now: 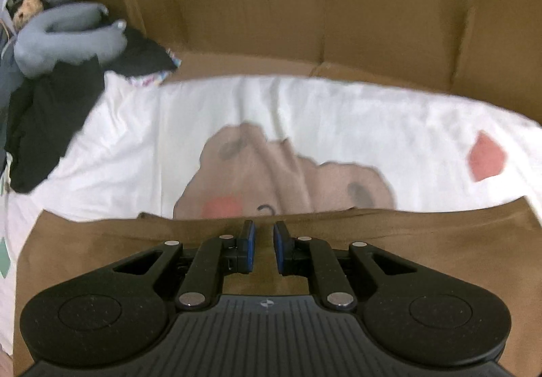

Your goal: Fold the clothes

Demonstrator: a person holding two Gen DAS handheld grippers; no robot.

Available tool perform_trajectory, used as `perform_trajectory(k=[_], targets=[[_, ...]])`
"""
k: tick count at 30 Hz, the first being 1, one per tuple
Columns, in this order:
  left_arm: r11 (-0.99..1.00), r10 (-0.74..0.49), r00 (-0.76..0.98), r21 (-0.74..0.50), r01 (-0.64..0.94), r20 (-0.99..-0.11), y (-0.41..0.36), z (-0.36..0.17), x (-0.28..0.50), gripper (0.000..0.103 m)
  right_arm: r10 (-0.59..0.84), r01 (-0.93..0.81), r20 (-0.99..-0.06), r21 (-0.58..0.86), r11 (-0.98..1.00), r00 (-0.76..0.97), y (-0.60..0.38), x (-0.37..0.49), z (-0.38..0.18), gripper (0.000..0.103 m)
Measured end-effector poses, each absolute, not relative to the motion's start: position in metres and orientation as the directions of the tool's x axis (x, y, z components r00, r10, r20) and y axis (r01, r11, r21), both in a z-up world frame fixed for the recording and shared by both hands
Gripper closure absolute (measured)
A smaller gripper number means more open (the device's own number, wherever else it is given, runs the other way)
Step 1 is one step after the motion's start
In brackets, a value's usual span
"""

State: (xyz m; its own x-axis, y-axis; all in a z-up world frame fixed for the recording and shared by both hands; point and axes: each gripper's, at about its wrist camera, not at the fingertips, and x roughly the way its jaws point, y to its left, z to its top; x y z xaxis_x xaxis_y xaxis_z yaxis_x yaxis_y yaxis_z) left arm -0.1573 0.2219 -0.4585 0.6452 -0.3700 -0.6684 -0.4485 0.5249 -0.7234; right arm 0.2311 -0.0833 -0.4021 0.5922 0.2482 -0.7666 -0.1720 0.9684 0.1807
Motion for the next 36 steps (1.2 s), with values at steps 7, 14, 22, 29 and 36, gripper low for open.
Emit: perform_trajectory(k=[7,14,22,29,36], targets=[[0.544,-0.402,0.650,-0.740,-0.396,-0.644,0.224,-0.458,-0.156,0.096,0.240,-0.137,-0.762,0.197,0.971,0.601,-0.106,0.168,-0.376,0.084],[0.536,-0.431,0.650,-0.757,-0.374,-0.626,0.228,-0.463,-0.154,0.095,0.199,-0.146,-0.811,0.141,0.979,0.550,-0.107,0.081,-0.392,0.084],[0.512,-0.447,0.679,-0.789,-0.339,-0.582,0.230,-0.470,-0.160,0.092,0.164,-0.162,-0.865,0.098,0.982,0.474,-0.103,0.001,-0.411,0.085],[0.475,-0.448,0.703,-0.813,-0.337,-0.553,0.232,-0.472,-0.167,0.091,0.142,-0.188,-0.890,0.065,0.980,0.433,-0.099,-0.038,-0.417,0.085],[0.451,-0.457,0.721,-0.834,-0.317,-0.521,0.237,-0.462,-0.171,0.092,0.154,-0.214,-0.892,0.066,0.975,0.424,-0.096,-0.044,-0.398,0.084]])
